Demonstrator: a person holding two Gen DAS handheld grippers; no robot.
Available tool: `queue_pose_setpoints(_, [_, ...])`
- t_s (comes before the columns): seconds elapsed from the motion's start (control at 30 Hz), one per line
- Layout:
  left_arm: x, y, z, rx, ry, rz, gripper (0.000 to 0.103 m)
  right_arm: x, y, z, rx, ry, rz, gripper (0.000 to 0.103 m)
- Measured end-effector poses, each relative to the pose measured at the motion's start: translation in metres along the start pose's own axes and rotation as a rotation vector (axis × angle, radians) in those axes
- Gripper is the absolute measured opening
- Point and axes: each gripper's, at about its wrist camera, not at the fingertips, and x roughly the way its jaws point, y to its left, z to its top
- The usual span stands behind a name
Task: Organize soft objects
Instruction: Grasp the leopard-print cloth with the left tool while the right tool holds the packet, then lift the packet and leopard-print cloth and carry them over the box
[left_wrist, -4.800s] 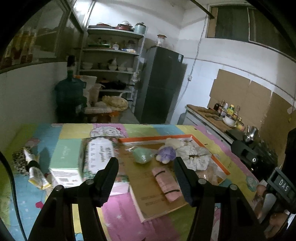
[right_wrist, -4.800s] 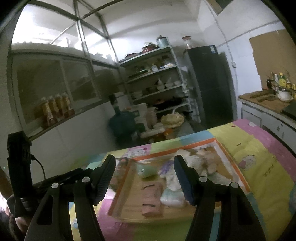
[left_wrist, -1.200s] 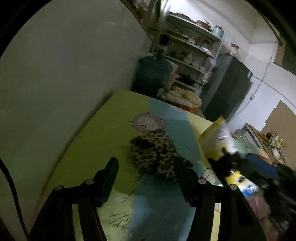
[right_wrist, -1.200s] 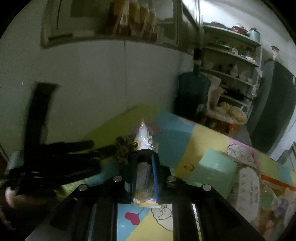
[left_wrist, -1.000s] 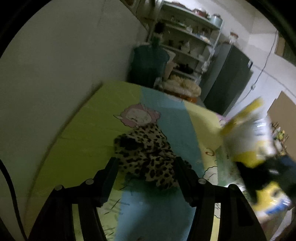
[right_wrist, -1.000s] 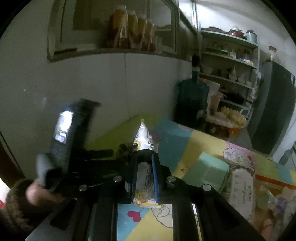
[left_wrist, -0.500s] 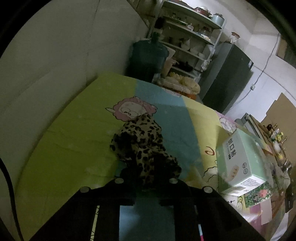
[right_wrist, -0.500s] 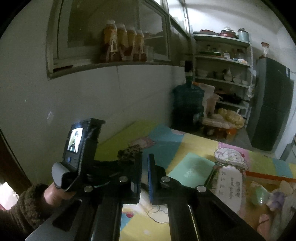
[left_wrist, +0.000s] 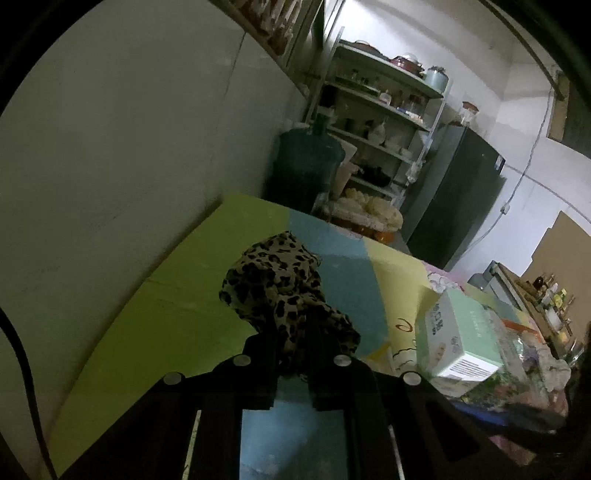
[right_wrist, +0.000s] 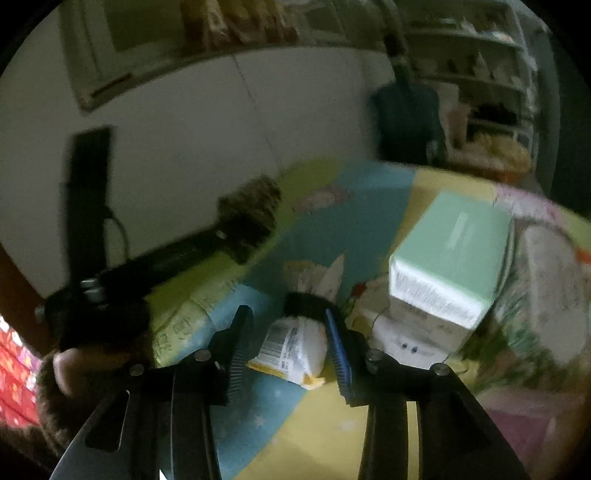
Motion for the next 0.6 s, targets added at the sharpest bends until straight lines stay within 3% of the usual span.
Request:
queue_pose_setpoints(0.07, [-0.007,0.003,-0.002,0.002,-0.012,-0.006,0.012,0.008,0.003,-0.003,0.006,0.015,-0.021,0.042])
queue_pose_setpoints(0.2, [-0.02,0.005,0.001,0.006,-0.049,-0.016,0.012,0.021,0.006,-0.004,0.021,0.04,-0.064,0.056])
queue_pose_setpoints(0.47, [-0.035,0.011,-0.001,0.018,-0.082,-0.031,0.012,0.047,0.014,-0.008,0.04,0.101,-0.115,0.056])
queue_pose_setpoints(0.5, [-0.036,0.012,-0.001,0.019,-0.083,-0.033,0.012,0.048,0.016,-0.008,0.035,0.104,-0.124,0.048])
queue_pose_setpoints(0.6, [-0.039,0.012,-0.003,0.015,-0.084,-0.042,0.012,0.048,0.022,-0.011,0.012,0.093,-0.157,0.044])
